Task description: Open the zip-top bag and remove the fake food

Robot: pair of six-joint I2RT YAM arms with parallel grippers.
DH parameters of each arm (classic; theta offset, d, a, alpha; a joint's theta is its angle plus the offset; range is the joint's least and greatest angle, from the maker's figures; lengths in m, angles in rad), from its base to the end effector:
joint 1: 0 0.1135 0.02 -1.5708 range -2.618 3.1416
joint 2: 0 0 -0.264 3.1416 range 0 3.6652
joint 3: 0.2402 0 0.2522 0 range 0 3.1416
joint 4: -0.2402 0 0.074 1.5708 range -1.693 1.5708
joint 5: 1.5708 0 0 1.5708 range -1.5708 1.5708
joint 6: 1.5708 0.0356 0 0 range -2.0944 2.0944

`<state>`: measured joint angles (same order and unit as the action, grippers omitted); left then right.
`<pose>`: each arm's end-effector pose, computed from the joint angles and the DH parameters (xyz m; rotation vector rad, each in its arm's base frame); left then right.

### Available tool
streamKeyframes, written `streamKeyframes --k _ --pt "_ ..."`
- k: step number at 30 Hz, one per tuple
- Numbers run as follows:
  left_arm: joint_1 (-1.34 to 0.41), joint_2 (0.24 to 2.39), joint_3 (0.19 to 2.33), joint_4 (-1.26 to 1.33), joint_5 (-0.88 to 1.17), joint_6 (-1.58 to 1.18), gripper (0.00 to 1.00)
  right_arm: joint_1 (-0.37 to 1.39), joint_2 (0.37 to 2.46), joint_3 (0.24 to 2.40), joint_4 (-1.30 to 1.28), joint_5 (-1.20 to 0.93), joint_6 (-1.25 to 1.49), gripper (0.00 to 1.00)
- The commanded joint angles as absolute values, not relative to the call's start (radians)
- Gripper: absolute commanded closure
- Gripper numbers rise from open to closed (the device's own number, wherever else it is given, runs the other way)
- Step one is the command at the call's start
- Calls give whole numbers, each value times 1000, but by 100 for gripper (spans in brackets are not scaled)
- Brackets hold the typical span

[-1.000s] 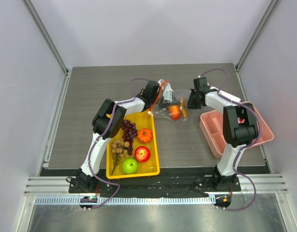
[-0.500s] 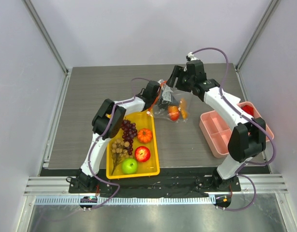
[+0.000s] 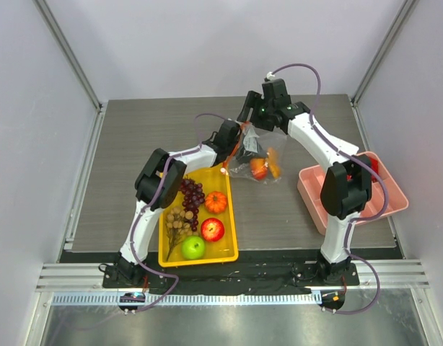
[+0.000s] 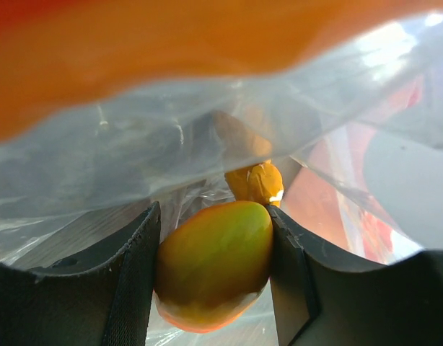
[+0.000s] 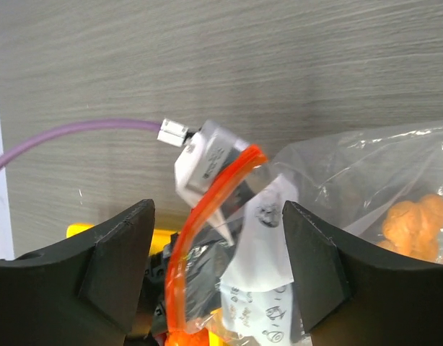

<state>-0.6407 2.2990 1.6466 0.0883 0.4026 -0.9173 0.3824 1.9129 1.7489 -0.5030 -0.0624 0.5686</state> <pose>0.4061 -0.3202 0.1524 -0.0633 2.3964 -1.2676 0.4130 0.1685 0.3136 0.1792 2.2946 0.5752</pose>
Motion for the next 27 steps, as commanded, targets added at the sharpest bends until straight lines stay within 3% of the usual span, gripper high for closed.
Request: streamKeyframes --k 1,13,15,16,21,27 --pt "-646 2238 1667 45 368 -859 100 420 1896 1792 -560 -35 515 23" --pt "-646 2232 1686 12 342 -844 100 443 1887 1715 -583 -24 442 35" --pt "-647 2232 1684 11 341 -844 100 443 1891 1718 -581 -22 443 49" --pt "-647 2230 1684 9 339 -844 100 442 1890 1715 -581 -5 446 66" --pt "-641 2215 1672 3 330 -830 100 442 1865 1704 -568 29 433 97" --pt "-608 2146 1638 5 341 -833 100 442 1801 1596 -505 69 331 99"
